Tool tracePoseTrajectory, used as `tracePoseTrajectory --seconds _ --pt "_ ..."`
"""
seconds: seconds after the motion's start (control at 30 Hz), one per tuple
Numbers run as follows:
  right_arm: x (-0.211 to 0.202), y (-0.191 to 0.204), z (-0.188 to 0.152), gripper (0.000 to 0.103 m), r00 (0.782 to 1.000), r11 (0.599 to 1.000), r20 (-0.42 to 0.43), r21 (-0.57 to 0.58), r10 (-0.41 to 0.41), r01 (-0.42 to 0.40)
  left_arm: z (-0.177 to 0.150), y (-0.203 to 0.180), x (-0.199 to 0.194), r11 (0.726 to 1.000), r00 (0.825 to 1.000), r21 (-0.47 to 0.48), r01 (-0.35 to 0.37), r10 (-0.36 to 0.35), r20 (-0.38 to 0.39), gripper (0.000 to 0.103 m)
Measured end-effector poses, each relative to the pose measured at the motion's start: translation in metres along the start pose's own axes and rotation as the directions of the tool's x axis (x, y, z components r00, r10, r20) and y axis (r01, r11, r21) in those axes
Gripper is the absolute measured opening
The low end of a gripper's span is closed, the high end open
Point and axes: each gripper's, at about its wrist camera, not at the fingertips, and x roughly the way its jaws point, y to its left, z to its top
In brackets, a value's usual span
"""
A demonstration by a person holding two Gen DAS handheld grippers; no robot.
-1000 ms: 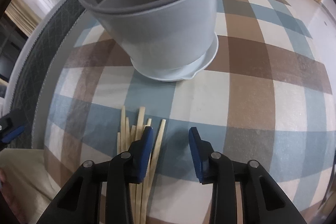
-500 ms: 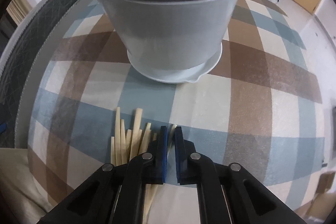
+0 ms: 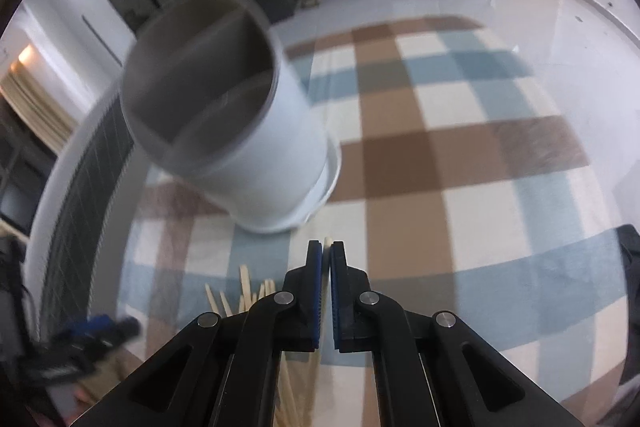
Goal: Organize utensils
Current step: 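Lower the left tool and grasp a chopstick while the right tool holds its chopstick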
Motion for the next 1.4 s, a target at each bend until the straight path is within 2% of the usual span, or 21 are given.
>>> tracePoseTrajectory --seconds 0.27,0.47,0.6,0.7,0.8,1.17,1.27,1.4 --pt "-0.05 -0.008 0.007 0.003 0.987 0.999 0.158 0.009 0.036 -0.038 -0.011 -0.006 0.016 0.994 0.991 -0.03 0.104 -0.106 -0.083 0.096" --pt "-0.067 -0.012 0.006 0.003 0.978 0.998 0.199 0.005 0.064 -0.066 -0.019 -0.023 0.01 0.992 0.99 0.022 0.121 -0.12 -0.069 0.096" --pt "-0.074 -0.013 0.004 0.003 0.973 0.997 0.221 0.003 0.072 -0.075 -0.021 -0.035 0.012 0.994 0.992 0.029 0.105 -0.103 -0.075 0.096" --pt "-0.079 -0.014 0.003 0.003 0.97 0.996 0.231 0.008 0.082 -0.087 -0.02 -0.038 0.019 0.996 0.991 0.013 0.092 -0.09 -0.098 0.084" --pt "-0.082 -0.015 0.003 0.003 0.967 0.996 0.238 0.011 0.088 -0.093 -0.021 -0.035 0.025 0.998 0.99 -0.016 0.067 -0.068 -0.124 0.077" --pt "-0.086 -0.023 0.003 0.003 0.962 0.991 0.25 0.051 0.111 -0.127 -0.022 -0.045 0.035 0.998 0.99 -0.049 -0.035 0.028 -0.139 0.071" --pt "-0.087 -0.024 0.003 0.003 0.962 0.99 0.251 0.056 0.111 -0.129 -0.021 -0.047 0.037 0.996 0.989 -0.047 -0.074 0.067 -0.13 0.063" --pt "-0.089 -0.025 0.003 0.003 0.961 0.988 0.251 0.064 0.118 -0.139 -0.008 -0.049 0.038 0.992 0.987 -0.059 -0.111 0.103 -0.125 0.041"
